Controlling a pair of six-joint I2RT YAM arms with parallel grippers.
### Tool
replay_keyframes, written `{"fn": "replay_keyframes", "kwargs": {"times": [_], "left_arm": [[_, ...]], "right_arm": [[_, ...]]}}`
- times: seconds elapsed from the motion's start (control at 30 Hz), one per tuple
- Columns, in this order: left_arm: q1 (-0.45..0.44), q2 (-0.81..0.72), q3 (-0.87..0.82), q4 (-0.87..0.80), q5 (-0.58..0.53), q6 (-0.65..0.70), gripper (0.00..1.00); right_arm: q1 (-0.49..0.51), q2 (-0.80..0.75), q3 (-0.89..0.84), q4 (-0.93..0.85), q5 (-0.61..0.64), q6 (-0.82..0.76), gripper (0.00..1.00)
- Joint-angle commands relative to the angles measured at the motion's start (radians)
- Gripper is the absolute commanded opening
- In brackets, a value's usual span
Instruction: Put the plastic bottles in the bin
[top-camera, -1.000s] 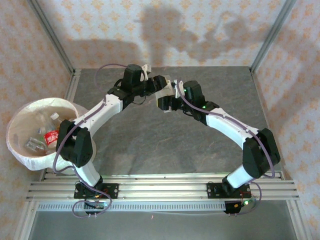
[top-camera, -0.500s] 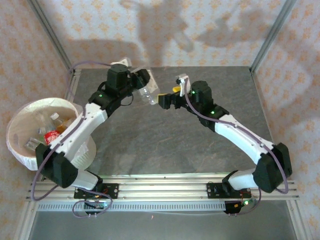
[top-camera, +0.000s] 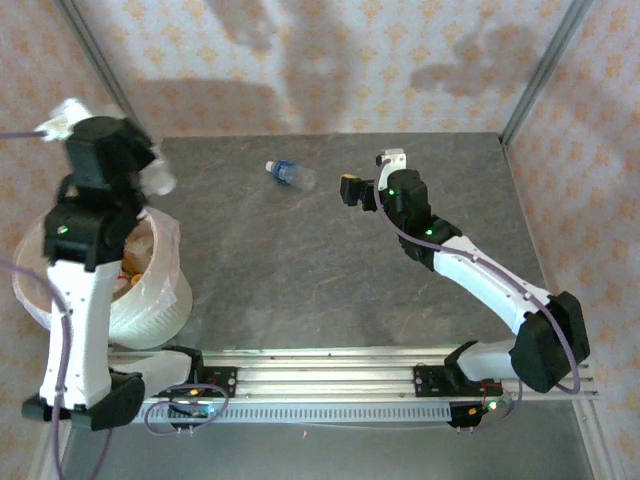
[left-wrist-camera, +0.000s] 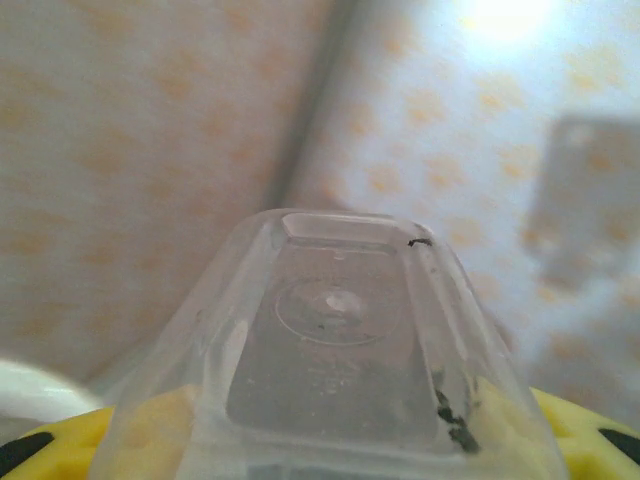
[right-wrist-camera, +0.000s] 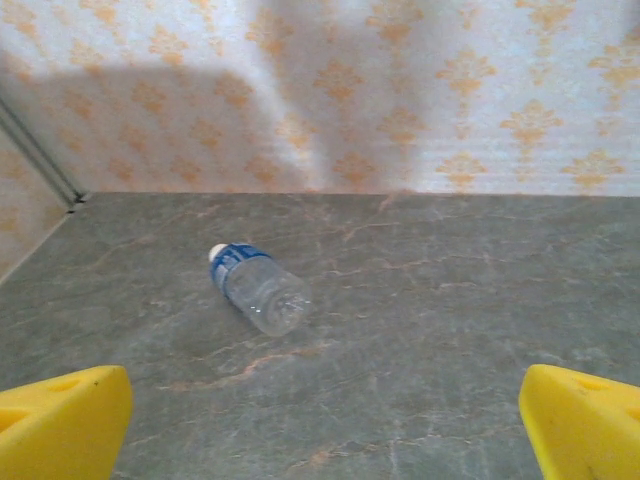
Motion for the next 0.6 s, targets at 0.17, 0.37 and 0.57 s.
{"fn": "replay_keyframes", "kwargs": {"times": [0.17,0.37,0.57], "left_arm": [[0.578,0.134,0.182,-0.415,0.595,0.149,0.47],[0.725,0.140,0.002,-0.322,0.847,0.098,0.45],[0.751,0.144,-0.120,-0.258,0.925,0.087,0.48]], "right_arm": [[-0.006,0.025,0.009,-0.075,0.151,0.037,1.00],[-0.009,0.025,0.009,-0.124,0.189,0.035,0.99],[-0.010,0.038,0.016,-0.151,0.179,0.045,0.99]]}}
